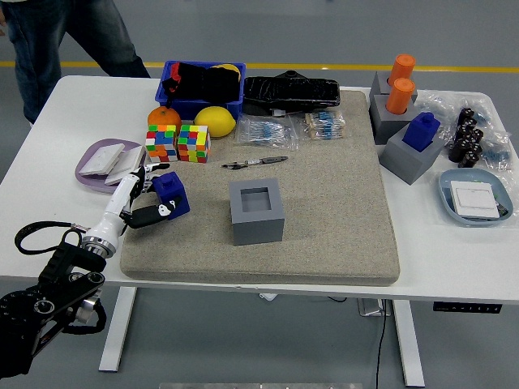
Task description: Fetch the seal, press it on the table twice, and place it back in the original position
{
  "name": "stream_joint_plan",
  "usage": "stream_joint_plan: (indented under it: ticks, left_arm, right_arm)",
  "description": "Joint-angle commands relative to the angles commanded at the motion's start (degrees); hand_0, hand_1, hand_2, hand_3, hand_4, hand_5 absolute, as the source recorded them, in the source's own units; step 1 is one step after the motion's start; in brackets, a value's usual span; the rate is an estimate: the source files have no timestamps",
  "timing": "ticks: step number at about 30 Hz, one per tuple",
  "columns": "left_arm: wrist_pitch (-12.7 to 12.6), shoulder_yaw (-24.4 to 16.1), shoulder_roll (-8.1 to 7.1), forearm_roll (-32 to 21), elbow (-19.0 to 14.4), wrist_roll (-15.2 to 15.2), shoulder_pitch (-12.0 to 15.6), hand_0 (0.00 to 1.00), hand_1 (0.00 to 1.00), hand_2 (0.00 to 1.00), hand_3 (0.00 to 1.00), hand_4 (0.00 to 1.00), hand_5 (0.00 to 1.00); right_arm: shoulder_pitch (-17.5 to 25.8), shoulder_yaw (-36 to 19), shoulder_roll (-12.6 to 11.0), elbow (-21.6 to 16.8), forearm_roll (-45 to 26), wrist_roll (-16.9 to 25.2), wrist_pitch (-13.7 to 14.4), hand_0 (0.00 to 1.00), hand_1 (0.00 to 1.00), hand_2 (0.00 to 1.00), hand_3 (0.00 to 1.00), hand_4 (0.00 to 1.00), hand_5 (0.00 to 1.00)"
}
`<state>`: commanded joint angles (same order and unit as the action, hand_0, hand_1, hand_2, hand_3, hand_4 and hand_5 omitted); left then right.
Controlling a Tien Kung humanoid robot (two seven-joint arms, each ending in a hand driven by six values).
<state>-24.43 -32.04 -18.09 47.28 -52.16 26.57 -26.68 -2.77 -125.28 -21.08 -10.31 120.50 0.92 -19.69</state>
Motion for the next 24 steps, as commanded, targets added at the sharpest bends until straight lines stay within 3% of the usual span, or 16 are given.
stream_joint_plan:
  ticks: [12,19,24]
  left_arm:
    - [0.96,-3.08,-1.49,4.35,-11.04,-2.54,-2.65,0.665,0.506,0.541,0.783,0.616,0.002]
    - [3.92,-2.28,-2.50,7.18,-17.74,-6.57,-4.68,0.664,0.506,0.541,0.786,0.618,0.002]
    - [6.81,-0.16,-2.81,7.95,-19.70,-9.29,-6.68,0.663,0.508,0.542,0.788,0.620,0.002]
  right_arm:
    - [0.05,0.02,-0.10,0.00,-0.13,0.04,-0.12,0.923,0.826,0.830,0.851,0.998,0.810]
    - [0.10,-0.17,-0.12,0.00,-0.15,0.03,-0.10,0.923,0.826,0.830,0.852,0.998,0.811]
    - [0.07,-0.05,-0.12,0.00,-0.27,-0.01,-0.13,0.923,0.825,0.830,0.851,0.998,0.812]
